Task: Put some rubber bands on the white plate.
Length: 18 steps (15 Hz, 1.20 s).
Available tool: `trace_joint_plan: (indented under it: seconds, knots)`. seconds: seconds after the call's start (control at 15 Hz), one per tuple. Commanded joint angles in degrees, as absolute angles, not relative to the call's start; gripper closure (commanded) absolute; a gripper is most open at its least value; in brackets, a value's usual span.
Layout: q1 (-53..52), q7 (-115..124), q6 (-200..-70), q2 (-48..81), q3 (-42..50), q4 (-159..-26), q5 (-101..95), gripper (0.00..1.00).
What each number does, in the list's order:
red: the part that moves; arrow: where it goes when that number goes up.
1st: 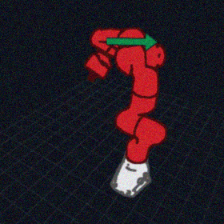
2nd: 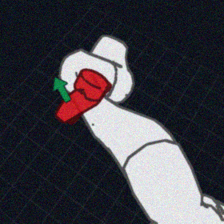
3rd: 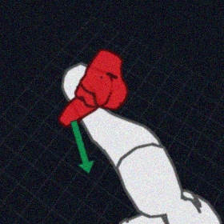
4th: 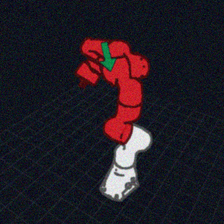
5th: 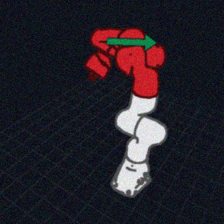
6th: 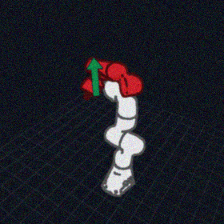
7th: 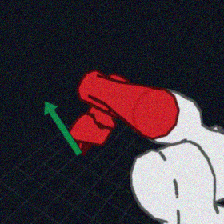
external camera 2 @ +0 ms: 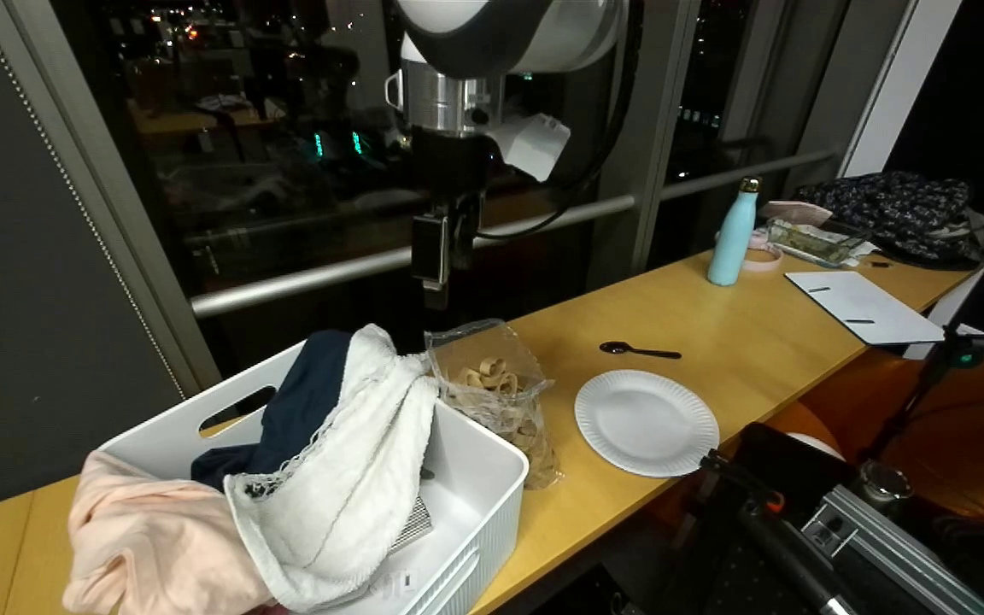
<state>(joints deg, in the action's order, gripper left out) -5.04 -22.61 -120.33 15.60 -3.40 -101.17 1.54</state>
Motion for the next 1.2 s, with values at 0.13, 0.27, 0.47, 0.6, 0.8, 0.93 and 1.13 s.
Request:
trace_joint_plan:
  seconds: [0.13, 0.27, 0.47, 0.6, 0.8, 0.93, 1.13]
  knots:
    - [-7.09, -15.68, -123.97, 6.74, -5.96, -116.65, -2.56, 0.0]
    - [-7.14, -13.63, -128.5, 4.11, -6.06, -123.14, -3.83, 0.0]
    - [-6.14, -13.59, -135.86, 3.45, -5.36, -127.57, -4.92, 0.0]
    - [-6.02, -11.55, -140.63, 4.07, -5.13, -127.18, -7.59, 0.0]
    - [-6.45, -8.36, -146.0, 3.26, -5.39, -125.95, -11.74, 0.0]
    - [-6.89, -7.73, -147.11, 2.95, -5.93, -125.02, -12.02, 0.0]
    - [-7.19, -7.97, -146.77, 3.25, -6.42, -124.75, -10.85, 0.0]
